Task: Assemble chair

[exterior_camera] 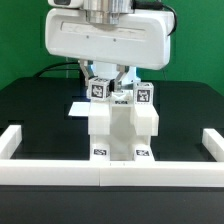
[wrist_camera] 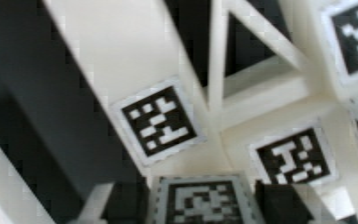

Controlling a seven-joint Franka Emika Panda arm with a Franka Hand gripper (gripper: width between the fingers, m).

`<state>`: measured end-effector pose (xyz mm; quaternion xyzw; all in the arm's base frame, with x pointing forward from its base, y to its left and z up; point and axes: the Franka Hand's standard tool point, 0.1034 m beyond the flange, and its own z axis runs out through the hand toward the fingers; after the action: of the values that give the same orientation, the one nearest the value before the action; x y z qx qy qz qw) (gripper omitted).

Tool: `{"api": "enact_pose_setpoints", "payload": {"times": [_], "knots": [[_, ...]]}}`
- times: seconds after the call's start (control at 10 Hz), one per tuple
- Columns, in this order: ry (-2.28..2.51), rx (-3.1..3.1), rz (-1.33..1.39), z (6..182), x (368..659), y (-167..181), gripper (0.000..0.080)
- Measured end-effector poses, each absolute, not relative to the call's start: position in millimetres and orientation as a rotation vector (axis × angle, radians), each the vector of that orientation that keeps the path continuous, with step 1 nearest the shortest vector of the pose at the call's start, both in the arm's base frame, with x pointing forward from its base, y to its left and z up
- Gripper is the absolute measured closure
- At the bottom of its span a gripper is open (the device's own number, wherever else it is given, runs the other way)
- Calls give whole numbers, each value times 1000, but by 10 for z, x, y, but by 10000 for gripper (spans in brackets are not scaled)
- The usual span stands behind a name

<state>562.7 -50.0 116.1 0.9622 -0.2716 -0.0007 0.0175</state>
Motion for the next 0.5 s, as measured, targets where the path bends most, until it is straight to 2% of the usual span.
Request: {"api": "enact_pose_setpoints", "payload": {"times": [0.5], "knots": [[-1355,2821,12,1158,5648,-472,512]]}}
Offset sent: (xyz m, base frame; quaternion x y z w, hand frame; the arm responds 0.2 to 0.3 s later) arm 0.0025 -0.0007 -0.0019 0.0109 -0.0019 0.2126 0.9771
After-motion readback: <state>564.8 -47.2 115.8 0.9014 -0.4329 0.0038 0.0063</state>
